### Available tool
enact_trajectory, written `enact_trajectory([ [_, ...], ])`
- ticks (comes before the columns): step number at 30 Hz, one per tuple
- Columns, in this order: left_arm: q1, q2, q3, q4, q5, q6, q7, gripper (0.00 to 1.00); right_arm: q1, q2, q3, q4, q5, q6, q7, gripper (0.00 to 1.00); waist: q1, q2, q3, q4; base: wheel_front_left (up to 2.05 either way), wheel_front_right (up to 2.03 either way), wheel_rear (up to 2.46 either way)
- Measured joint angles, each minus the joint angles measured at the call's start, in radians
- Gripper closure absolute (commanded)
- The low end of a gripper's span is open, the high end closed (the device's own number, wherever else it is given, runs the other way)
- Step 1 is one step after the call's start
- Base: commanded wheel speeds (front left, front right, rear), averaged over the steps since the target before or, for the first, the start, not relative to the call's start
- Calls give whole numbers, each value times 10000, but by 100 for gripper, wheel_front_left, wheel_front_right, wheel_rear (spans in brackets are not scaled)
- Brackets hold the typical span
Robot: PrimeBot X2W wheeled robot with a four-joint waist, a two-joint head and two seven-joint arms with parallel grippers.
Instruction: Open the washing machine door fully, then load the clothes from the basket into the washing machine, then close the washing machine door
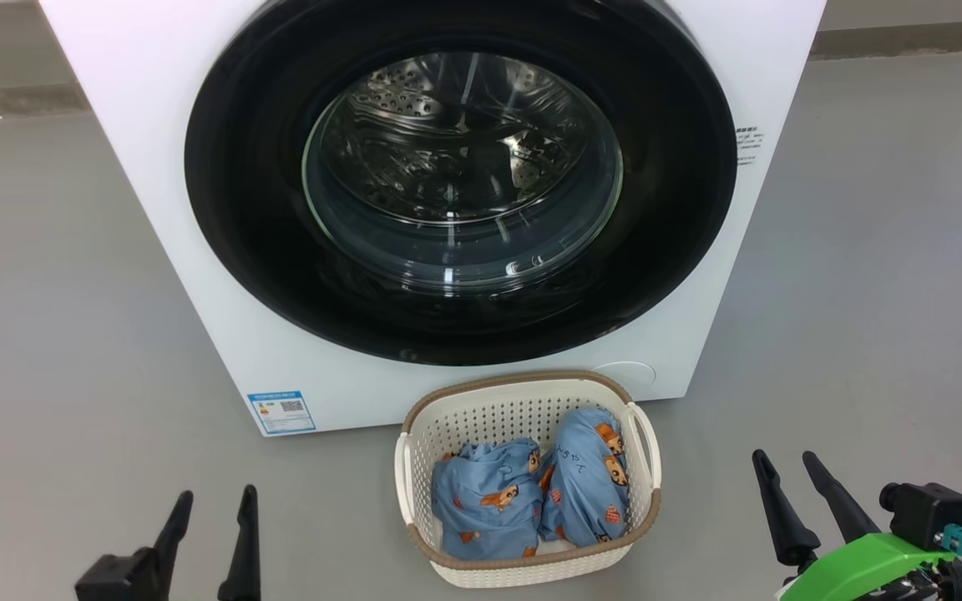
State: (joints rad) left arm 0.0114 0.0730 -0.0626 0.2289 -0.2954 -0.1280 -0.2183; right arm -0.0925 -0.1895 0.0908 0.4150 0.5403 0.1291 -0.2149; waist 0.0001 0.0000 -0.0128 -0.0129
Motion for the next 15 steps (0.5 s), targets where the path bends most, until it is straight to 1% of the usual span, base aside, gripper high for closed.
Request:
enact_trajectory([
  [11,86,107,-92,48,1172,-4,-299,0,-112,-144,79,69,-1085,0,-336,0,0,0,-21,-69,0,0,0],
  [15,86,111,-86,123,1233,-12,-316,0,-115,-161,54,98,-1166,0,-343,0,0,0,-15,-81,0,0,0],
])
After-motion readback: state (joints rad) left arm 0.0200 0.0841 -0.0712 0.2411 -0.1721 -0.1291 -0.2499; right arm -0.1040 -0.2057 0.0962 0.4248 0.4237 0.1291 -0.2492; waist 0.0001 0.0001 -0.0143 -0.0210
